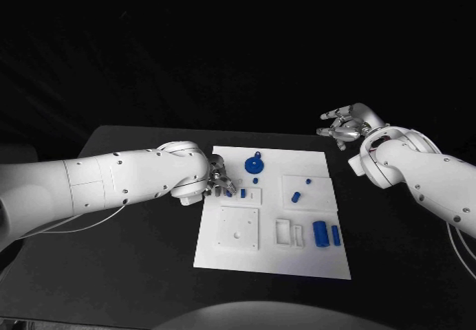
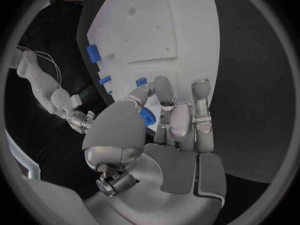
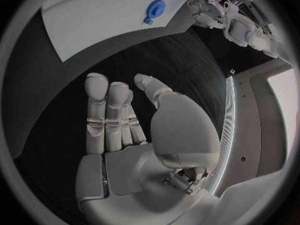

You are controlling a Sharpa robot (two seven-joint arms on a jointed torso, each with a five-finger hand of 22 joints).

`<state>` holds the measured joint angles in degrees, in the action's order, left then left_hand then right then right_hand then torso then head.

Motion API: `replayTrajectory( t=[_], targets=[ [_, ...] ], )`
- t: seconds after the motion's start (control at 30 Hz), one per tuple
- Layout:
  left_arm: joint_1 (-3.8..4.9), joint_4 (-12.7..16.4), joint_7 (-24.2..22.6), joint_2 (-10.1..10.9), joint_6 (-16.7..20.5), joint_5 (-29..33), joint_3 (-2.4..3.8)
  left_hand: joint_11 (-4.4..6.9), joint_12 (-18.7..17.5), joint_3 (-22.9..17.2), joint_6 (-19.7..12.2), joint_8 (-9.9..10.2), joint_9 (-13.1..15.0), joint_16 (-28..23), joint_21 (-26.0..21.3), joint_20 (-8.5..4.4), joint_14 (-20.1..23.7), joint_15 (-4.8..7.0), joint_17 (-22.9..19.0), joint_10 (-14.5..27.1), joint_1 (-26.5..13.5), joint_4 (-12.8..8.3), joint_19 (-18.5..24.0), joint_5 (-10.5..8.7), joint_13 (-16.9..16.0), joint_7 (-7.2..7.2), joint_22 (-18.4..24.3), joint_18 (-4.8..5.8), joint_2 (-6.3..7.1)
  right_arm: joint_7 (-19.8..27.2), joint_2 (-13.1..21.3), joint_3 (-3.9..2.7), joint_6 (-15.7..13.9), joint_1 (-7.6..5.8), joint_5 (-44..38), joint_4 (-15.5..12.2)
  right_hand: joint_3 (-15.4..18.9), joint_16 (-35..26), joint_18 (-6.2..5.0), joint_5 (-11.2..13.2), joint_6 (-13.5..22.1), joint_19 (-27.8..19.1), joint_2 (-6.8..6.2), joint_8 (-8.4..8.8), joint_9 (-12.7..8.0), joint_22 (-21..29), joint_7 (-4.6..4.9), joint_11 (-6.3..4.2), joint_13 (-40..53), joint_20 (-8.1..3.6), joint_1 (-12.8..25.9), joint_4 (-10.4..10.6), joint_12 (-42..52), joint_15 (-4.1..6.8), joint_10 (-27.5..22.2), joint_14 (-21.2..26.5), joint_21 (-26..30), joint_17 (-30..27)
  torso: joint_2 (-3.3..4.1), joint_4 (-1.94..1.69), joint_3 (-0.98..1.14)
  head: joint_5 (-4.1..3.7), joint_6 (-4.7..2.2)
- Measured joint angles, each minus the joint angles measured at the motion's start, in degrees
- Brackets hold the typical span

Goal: Assemble the parts on the task board

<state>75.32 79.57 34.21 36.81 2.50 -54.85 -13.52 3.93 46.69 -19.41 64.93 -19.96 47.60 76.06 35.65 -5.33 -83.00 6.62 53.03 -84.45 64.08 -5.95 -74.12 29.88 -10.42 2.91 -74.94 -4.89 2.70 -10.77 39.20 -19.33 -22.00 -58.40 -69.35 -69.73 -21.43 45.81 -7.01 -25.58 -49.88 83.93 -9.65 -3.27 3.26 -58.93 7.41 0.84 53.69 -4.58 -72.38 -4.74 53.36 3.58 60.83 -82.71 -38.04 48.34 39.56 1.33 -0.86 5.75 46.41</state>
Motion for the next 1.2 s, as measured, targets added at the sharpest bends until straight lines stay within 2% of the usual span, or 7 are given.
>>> replayTrajectory(
  t=[0.43,0.57,0.7,0.73,0.87,0.93,1.2],
  targets=[
    [-0.01,-0.07,0.05,-0.16,-0.66,-0.94,0.09,0.01,0.00,-0.03,0.00,-0.07,0.91,0.00,0.00,0.00,0.01,-0.01,-0.14,-0.01,0.00,-0.03,0.00,-0.21,-0.08,0.00,0.01,0.00,0.00,0.00,0.02,0.00,0.00,0.01,0.01,-0.01,0.00,0.00,0.00,0.00,-0.01,0.00,0.00,0.00,0.00,0.00,0.00,0.00,0.00,0.00,0.00,0.00,0.00,0.00,0.00,0.00,0.00,0.00,0.01,-0.02,0.00,-0.09,0.14],
    [-0.02,-0.04,0.04,-0.16,-0.72,-1.17,0.10,0.01,0.00,0.12,0.00,-0.06,1.07,-0.23,0.00,0.00,0.01,-0.01,-0.28,-0.01,0.00,0.11,0.00,-1.62,-0.15,0.00,0.01,0.00,0.00,0.01,0.00,0.00,0.00,0.01,0.02,0.01,0.00,0.00,0.00,0.00,-0.01,0.00,0.00,0.00,0.00,0.00,-0.01,0.00,0.00,0.00,0.00,0.00,0.00,0.00,0.00,0.00,0.00,0.00,0.00,-0.03,-0.02,-0.14,0.19],
    [-0.07,-0.03,0.01,-0.17,-0.75,-1.32,0.06,0.31,0.00,2.08,0.09,-0.08,1.70,-0.23,-0.23,-0.02,0.01,-0.01,-0.37,-0.31,-0.31,2.47,-0.02,-5.68,-0.24,-0.08,0.01,0.00,-0.30,0.02,0.00,0.00,0.00,0.02,0.02,0.01,0.00,0.00,0.00,0.01,0.11,0.00,0.00,0.00,0.00,0.00,0.11,0.00,0.01,0.00,0.00,0.00,0.00,0.00,0.00,0.00,0.00,0.00,0.00,-0.04,-0.03,-0.16,0.23],
    [-0.12,-0.04,0.02,-0.17,-0.80,-1.36,-0.01,0.49,0.00,2.39,1.24,0.03,1.82,-0.23,-0.23,-0.18,0.01,-0.01,-0.43,-0.50,-0.34,3.20,-0.19,-6.26,-0.30,-1.23,0.02,0.00,-0.28,0.02,0.00,0.00,0.00,0.03,0.02,0.01,0.00,0.00,0.00,0.01,0.14,0.00,0.00,0.00,0.00,0.00,0.14,0.00,0.01,0.00,0.00,0.00,0.00,0.00,0.00,0.00,0.00,0.00,0.01,-0.04,-0.03,-0.16,0.24],
    [-0.29,-0.14,0.02,-0.22,-0.93,-1.46,-0.08,0.60,0.00,3.33,2.63,0.50,1.80,-0.22,-0.50,-0.23,0.01,0.00,-0.46,-0.85,-1.34,5.71,-0.23,-8.00,-0.44,-2.61,0.02,0.00,0.38,0.03,-0.01,0.00,0.00,0.04,0.03,0.02,0.00,-0.15,0.00,0.01,0.14,0.00,0.00,0.00,0.00,0.00,0.14,0.00,0.01,0.00,0.00,0.00,0.00,0.00,0.00,0.00,0.00,0.00,0.00,-0.04,-0.03,-0.21,0.25],
    [-0.32,-0.22,0.04,-0.26,-1.00,-1.54,-0.10,0.60,0.00,3.53,2.96,0.50,1.80,-0.44,-0.51,-0.41,0.01,0.00,-0.54,-0.85,-1.11,6.97,-0.42,-8.26,-0.52,-2.94,0.02,0.66,0.90,0.03,-0.01,0.00,0.00,0.04,0.03,0.02,0.00,-0.22,0.00,0.01,0.14,0.00,0.00,0.00,0.00,0.00,0.14,0.00,0.01,0.00,0.00,0.00,0.00,0.00,0.00,0.00,0.00,0.00,0.00,-0.03,-0.03,-0.22,0.26],
    [-0.37,-0.53,0.07,-0.35,-1.17,-1.82,-0.13,1.55,-0.02,4.00,6.36,0.70,2.14,-0.44,-0.72,-0.41,0.01,0.00,-0.54,0.16,-0.78,8.49,-0.42,-9.50,-0.53,-5.86,0.02,0.90,1.69,0.03,-0.03,0.00,0.00,0.06,0.04,0.01,0.00,-0.22,0.00,0.01,0.14,0.00,0.00,0.00,0.00,-0.01,0.13,0.00,0.01,0.00,0.00,0.00,0.00,0.00,0.00,0.00,0.00,0.00,-0.01,-0.02,-0.01,-0.22,0.26]
  ],
)
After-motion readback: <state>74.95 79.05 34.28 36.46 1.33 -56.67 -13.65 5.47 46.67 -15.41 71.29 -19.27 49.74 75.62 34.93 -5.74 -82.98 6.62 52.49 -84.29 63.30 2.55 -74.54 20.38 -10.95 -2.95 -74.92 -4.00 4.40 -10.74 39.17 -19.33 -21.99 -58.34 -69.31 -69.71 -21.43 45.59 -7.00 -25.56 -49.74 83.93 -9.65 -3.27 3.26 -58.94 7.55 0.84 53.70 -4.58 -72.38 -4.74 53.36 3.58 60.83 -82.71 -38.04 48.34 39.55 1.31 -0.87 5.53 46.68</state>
